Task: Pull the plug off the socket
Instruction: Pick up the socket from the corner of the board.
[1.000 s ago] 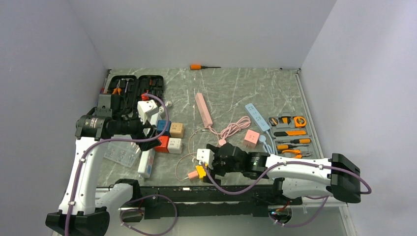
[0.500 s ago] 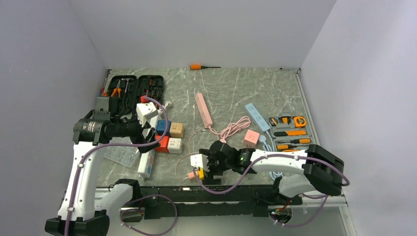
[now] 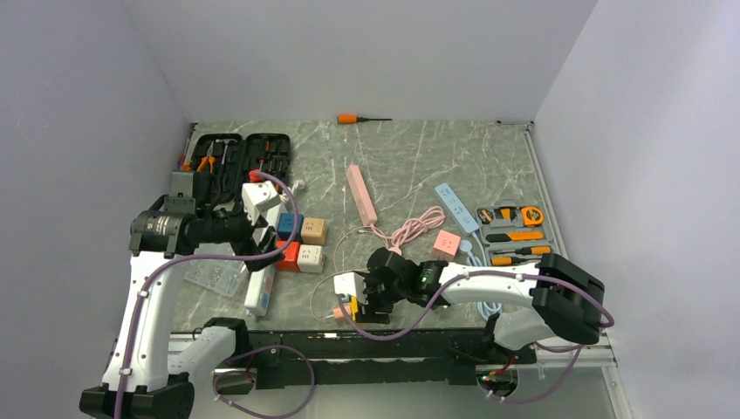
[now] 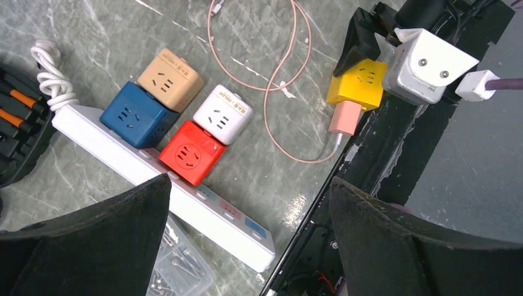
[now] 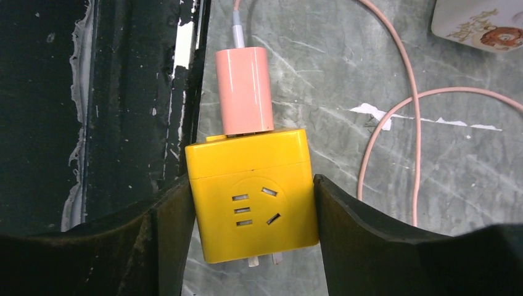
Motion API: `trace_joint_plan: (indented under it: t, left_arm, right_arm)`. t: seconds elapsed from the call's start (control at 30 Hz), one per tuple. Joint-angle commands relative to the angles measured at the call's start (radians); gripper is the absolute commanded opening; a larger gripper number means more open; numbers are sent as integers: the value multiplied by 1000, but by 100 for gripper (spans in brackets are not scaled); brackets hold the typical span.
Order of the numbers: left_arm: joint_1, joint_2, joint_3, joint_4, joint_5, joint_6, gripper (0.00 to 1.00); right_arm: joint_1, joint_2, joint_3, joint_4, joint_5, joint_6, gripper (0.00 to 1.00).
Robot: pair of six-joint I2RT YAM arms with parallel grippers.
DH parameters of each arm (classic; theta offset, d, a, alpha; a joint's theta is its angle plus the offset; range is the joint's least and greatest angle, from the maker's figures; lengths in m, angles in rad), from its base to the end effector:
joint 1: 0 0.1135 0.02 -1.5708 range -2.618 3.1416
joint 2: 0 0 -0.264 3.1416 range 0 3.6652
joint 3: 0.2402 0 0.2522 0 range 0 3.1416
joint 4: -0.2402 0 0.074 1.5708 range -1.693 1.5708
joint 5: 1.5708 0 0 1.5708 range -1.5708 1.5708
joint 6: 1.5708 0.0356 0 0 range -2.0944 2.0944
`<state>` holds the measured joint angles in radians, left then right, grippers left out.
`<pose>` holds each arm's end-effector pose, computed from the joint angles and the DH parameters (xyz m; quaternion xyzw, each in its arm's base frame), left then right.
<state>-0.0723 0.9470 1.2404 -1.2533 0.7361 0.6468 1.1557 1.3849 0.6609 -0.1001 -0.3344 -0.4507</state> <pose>0.1384 -0.0340 0.3738 0.4144 0.7949 -0.2496 0.3663 0.0972 0.2496 0.1766 -0.7028 0.5939 0.2696 0.2840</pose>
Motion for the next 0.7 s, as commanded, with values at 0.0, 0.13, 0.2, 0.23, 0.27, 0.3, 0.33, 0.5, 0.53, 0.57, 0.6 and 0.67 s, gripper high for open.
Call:
trace_joint_plan:
  t: [0.0, 0.13, 0.2, 0.23, 0.27, 0.3, 0.33, 0.5, 0.53, 0.57, 0.6, 0.67]
  left_arm:
    - [5, 8, 10, 19, 13, 8, 99]
    - [5, 8, 10, 24, 14, 5, 99]
    - [5, 4, 8, 29, 11, 4, 99]
    - [4, 2, 6, 30, 12, 4, 99]
    - [5, 0, 4, 31, 11, 2, 99]
    - [5, -1, 3, 32, 12, 2, 99]
    - [5, -2, 3, 31, 10, 3, 99]
    - [5, 5, 23, 8, 12, 12, 99]
    - [5, 5, 24, 8, 9, 12, 99]
    - [5, 4, 22, 11, 7, 11, 99]
    - [5, 2, 21, 14, 5, 10, 99]
    - [5, 0, 21, 15, 3, 10, 99]
  right_arm:
    - [3, -29, 15, -10, -24, 89, 65]
    - [9, -17, 11, -14, 10, 120, 66]
    - [13, -10, 5, -12, 18, 128, 68]
    - [17, -2, 2, -12, 21, 129, 69]
    - [20, 4, -1, -8, 34, 132, 71]
    - [22, 9, -4, -1, 50, 139, 72]
    - [22, 15, -7, 8, 55, 146, 75]
    - [25, 34, -20, 27, 43, 160, 100]
    - [25, 38, -22, 30, 52, 159, 100]
    - [25, 40, -22, 32, 61, 161, 99]
    - [25, 43, -23, 32, 67, 162, 98]
    - [26, 48, -25, 39, 78, 166, 91]
